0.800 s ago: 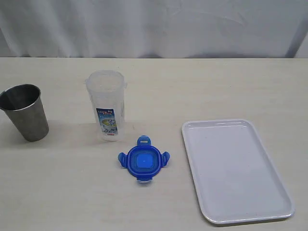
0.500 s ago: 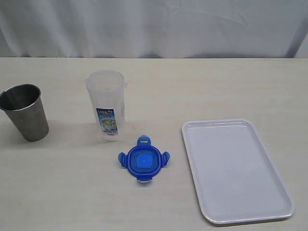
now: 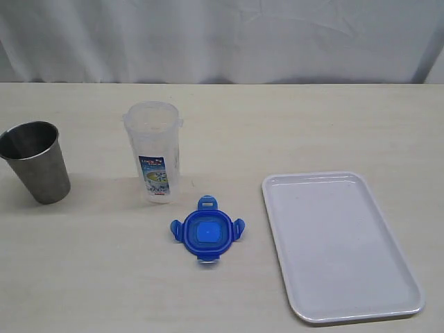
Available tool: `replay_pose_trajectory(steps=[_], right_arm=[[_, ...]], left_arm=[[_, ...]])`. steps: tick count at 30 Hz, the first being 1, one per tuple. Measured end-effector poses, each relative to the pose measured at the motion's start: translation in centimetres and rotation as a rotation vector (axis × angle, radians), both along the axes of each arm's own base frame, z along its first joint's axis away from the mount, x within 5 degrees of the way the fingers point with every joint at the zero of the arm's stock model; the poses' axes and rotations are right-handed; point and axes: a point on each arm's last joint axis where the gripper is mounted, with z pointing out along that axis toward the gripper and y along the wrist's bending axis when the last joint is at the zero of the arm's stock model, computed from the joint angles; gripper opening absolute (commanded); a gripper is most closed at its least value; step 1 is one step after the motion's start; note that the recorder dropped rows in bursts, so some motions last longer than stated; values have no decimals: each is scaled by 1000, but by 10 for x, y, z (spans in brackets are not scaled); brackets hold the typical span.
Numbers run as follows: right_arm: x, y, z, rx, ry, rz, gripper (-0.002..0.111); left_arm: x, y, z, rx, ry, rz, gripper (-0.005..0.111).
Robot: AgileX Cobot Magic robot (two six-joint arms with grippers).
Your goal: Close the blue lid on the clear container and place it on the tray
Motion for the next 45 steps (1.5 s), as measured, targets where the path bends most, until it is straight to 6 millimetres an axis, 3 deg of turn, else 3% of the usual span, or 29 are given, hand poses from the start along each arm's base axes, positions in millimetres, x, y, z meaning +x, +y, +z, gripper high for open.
replay_pose_trajectory(steps=[13, 45], right_arm=[[-4, -6, -26, 62, 281, -75, 4], [-4, -4, -27, 157, 295, -62, 4]], left_arm=[[0, 0, 0, -1, 1, 4, 0], [0, 0, 0, -1, 1, 4, 0]])
